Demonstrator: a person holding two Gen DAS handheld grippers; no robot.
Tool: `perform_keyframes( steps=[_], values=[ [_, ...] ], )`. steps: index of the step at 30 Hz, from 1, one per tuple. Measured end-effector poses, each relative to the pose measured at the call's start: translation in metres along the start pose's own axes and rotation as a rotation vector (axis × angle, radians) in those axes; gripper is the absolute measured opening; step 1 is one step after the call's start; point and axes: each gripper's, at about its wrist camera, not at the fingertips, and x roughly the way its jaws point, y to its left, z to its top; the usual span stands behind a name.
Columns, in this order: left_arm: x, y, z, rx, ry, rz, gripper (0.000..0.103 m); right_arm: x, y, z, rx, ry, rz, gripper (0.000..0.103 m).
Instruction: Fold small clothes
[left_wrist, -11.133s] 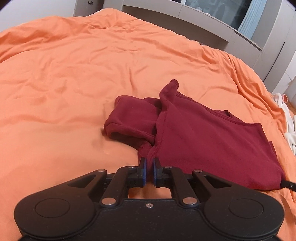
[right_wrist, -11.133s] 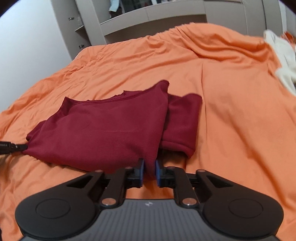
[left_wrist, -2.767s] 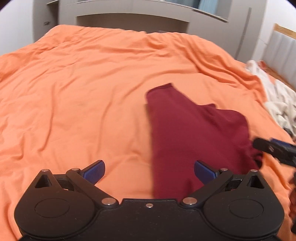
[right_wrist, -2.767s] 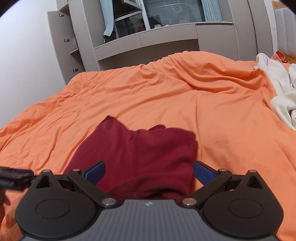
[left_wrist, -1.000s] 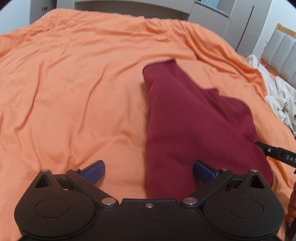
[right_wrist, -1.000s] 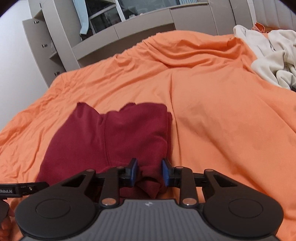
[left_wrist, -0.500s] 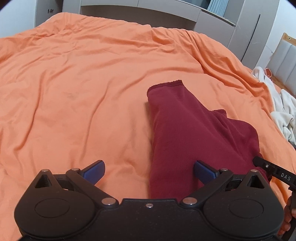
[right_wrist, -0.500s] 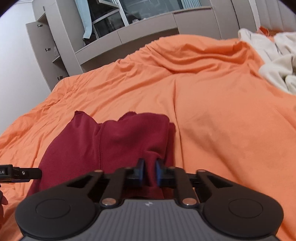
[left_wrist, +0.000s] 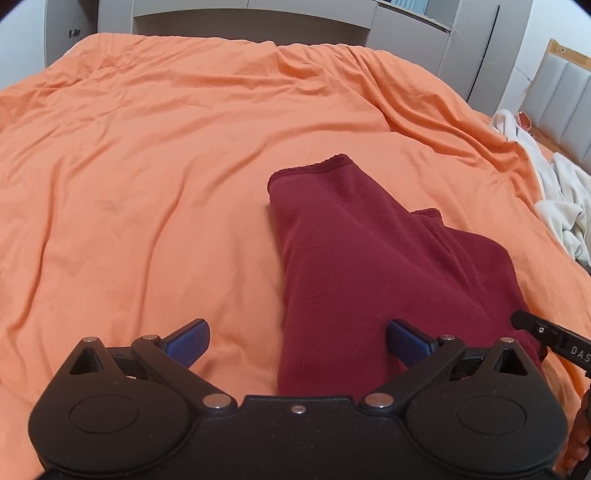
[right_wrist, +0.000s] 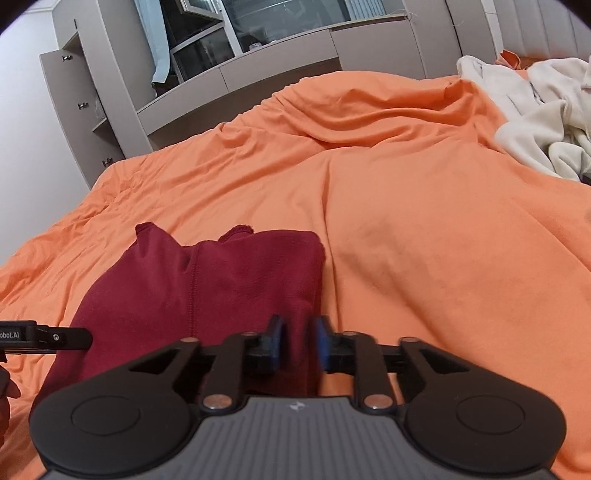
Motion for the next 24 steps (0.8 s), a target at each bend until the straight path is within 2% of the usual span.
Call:
perform_keyframes(
  steps=[2, 4, 6, 12, 18, 24],
  values=[
    [-0.001, -0.001, 0.001, 0.006, 0.002, 0.005, 0.103, 0.001, -0.004, 0.000, 0.019, 0.004, 0.006, 0.039],
    [-0.002, -0.001, 0.001, 0.011, 0.004, 0.010, 0.103, 0.002, -0.007, 0.000, 0.032, 0.009, 0.011, 0.045],
    [-0.002, -0.002, 0.003, 0.019, 0.003, 0.012, 0.103, 0.002, -0.008, 0.001, 0.037, 0.009, 0.015, 0.057],
    [-0.003, 0.000, 0.009, 0.024, -0.018, 0.013, 0.103, 0.005, -0.013, 0.001, 0.061, 0.020, 0.058, 0.075],
    [0.008, -0.004, 0.009, 0.084, -0.009, 0.004, 0.103, 0.018, -0.020, -0.003, 0.129, 0.058, 0.079, 0.076],
    [0.019, 0.004, -0.001, 0.048, -0.006, -0.053, 0.103, 0.021, -0.020, -0.007, 0.126, 0.061, 0.076, 0.083]
  ],
)
